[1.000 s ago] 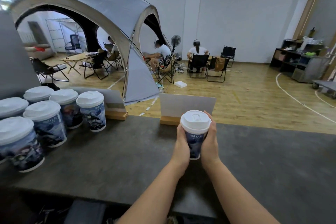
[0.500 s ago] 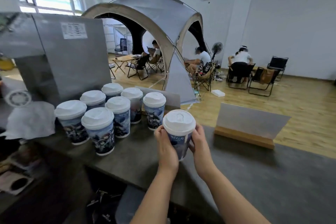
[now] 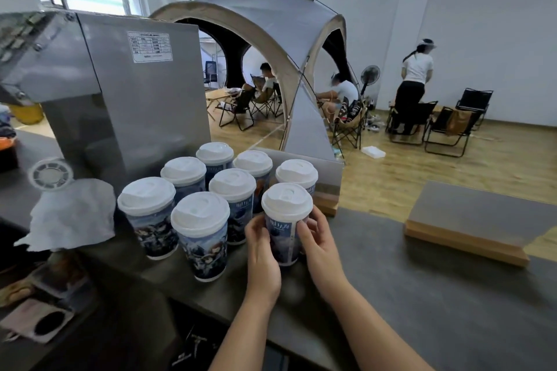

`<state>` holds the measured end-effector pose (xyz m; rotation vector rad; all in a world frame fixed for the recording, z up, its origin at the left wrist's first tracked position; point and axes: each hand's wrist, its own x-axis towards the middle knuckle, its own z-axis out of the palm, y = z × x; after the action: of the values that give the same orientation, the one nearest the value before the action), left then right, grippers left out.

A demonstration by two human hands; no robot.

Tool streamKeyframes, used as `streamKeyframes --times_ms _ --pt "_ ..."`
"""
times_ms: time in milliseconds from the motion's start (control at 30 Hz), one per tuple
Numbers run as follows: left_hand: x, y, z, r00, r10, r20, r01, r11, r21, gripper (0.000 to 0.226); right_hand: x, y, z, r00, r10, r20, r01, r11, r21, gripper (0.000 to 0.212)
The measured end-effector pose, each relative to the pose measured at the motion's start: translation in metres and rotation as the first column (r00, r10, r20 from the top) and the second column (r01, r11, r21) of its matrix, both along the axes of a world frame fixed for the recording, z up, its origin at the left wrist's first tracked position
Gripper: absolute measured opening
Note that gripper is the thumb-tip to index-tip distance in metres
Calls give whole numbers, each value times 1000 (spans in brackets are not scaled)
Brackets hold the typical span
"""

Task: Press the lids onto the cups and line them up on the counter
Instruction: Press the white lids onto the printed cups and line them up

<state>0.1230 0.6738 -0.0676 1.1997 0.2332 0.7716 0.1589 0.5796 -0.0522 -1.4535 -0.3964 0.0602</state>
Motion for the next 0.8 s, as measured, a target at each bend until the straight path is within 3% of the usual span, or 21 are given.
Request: streamKeyframes --times_ms 167,333,800 --pt "-3 -3 -4 999 -32 2 31 989 141 41 4 1 -11 998 -39 51 43 997 -71 59" --pt "-5 -3 -6 996 0 -86 19 974 226 66 8 1 -18 995 -32 97 42 993 -108 55" --pt "-3 -1 -5 995 -75 -60 84 984 160 68 13 2 -26 993 7 122 12 987 -160 64"
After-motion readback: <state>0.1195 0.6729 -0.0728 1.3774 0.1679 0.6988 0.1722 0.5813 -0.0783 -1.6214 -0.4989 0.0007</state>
